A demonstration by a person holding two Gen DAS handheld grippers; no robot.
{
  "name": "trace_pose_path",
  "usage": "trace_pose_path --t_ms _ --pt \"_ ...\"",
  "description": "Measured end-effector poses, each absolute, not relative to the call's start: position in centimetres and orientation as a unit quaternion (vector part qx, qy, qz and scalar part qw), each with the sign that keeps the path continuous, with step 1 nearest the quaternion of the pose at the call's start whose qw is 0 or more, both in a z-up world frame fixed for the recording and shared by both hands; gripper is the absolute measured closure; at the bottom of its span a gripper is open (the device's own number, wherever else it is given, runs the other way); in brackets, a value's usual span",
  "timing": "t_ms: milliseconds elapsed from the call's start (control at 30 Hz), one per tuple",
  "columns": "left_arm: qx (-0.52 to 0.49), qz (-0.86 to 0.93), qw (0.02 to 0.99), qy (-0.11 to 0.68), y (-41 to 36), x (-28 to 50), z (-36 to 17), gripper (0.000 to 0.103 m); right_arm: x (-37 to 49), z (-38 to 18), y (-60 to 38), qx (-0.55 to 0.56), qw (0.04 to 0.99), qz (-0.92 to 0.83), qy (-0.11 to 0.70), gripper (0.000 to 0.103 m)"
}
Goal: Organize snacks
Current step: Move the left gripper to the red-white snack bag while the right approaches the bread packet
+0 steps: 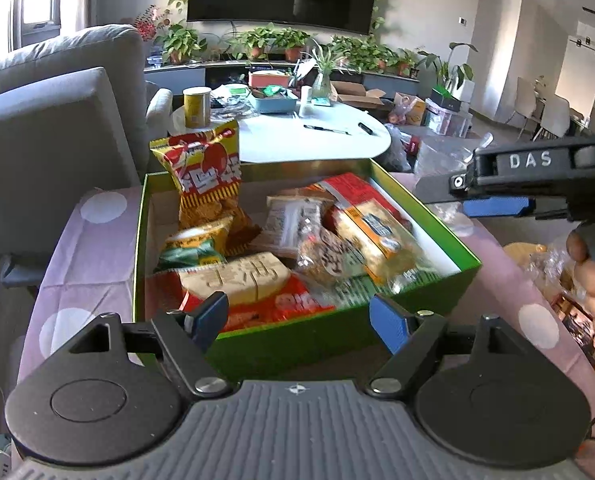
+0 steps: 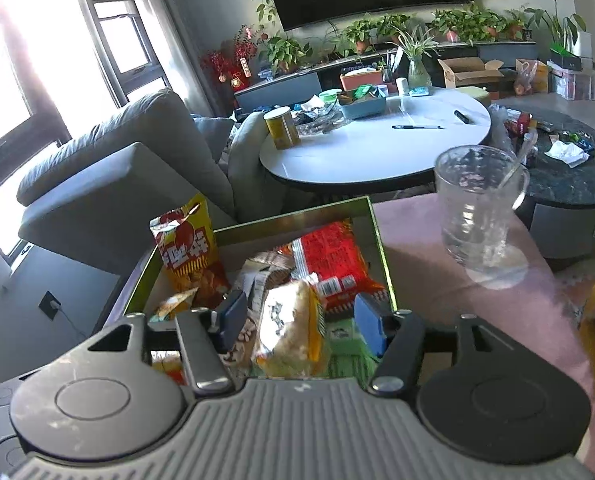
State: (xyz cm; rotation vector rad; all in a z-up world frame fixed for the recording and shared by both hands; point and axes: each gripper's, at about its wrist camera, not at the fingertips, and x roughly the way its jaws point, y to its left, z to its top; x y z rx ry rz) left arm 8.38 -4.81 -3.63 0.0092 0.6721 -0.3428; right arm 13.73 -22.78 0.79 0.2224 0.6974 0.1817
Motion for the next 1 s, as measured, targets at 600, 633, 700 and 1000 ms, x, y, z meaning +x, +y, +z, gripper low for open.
trace_pose_path --t_ms 600,633,700,1000 --pt "0.078 -0.375 0.847 0.368 -10.9 -1.3 -4.5 0.026 8.5 1.3 -26.5 0.105 0.932 0.049 0.342 0.042" --pt "0.083 -0.383 0.843 0.369 -11.4 -1.9 -4.7 0.026 8.3 1.3 -26.6 0.106 0.933 0.047 0.341 0.042" --pt "0.094 -0.399 0.832 0.374 -12.2 -3.1 -5.0 0.026 7.9 1.3 -26.7 0.106 0.933 0.045 0.342 0.041" --pt "0.119 -0.431 0.804 0.392 -13.6 -5.7 -6.3 0.028 6.0 1.0 -27.0 0.109 0.931 0.041 0.345 0.041"
